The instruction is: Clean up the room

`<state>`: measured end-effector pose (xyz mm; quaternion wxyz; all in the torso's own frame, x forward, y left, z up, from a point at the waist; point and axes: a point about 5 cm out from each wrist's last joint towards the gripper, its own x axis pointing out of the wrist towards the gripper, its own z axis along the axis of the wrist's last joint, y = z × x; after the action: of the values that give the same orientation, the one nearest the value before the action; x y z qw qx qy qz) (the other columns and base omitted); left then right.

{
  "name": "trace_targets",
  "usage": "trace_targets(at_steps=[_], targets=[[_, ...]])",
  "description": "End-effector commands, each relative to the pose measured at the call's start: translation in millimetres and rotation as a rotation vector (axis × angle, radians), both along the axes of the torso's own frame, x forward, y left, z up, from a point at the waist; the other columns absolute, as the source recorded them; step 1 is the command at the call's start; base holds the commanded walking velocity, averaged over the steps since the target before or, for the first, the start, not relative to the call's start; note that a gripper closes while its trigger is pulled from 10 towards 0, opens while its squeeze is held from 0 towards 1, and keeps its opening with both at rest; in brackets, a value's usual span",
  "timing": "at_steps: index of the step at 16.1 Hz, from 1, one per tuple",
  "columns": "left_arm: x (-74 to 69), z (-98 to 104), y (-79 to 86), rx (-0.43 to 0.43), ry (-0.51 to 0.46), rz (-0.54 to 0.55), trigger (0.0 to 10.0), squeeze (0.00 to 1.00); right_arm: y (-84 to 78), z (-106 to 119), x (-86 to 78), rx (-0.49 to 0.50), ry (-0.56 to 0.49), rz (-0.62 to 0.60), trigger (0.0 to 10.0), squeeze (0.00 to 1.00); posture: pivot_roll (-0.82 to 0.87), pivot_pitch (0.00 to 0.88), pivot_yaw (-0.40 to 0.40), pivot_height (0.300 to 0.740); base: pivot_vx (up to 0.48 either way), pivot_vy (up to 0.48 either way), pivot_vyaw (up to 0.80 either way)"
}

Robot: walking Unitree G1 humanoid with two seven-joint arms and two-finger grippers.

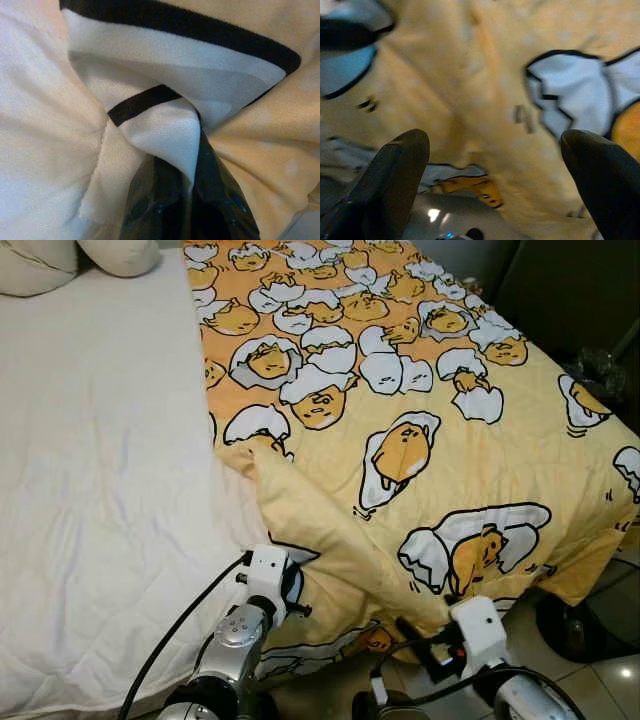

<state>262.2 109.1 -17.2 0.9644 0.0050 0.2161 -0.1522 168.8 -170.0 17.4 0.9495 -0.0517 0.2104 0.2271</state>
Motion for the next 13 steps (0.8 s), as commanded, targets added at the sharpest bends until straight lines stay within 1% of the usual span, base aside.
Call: trace_targets(at_steps=[1,5,7,11,12,13], targets=[[0.5,2.4,1.7,0.015,-0.026,0.003,10.0,0.0,2.5,0.4,-2.8,0.016,0.019,0.026,10.0,0.0,-0.24,0.06,0.003,0.74,0.0,0.0,0.0],[-0.9,2.9,3.4,0.022,-0.043,0.001,10.0,0.0,2.7,-1.5,-0.7,0.025,0.036,0.033,10.0,0.0,-0.23,0.063,0.002,0.74,0.0,0.0,0.0],[-2.2,1.9,6.1,0.015,-0.037,0.022,10.0,0.0,3.9,-2.3,-0.5,0.029,0.042,0.035,10.0,0.0,-0.23,0.063,0.001,0.74,-0.281,0.0,0.0],[-6.3,-2.1,8.8,0.013,-0.018,0.029,10.0,0.0,1.7,-3.9,-2.6,0.026,0.052,0.033,10.0,0.0,-0.24,0.072,-0.001,0.74,-0.412,0.0,0.0],[-8.0,-2.6,8.3,-0.007,-0.019,0.024,10.0,0.0,1.1,-4.1,-3.2,0.024,0.054,0.033,10.0,0.0,-0.24,0.072,-0.001,0.74,0.0,0.0,0.0],[-8.9,-3.0,8.5,-0.006,-0.02,0.025,10.0,0.0,1.0,-4.2,-3.4,0.023,0.055,0.033,10.0,0.0,-0.24,0.072,-0.001,0.74,0.0,0.0,0.0]])
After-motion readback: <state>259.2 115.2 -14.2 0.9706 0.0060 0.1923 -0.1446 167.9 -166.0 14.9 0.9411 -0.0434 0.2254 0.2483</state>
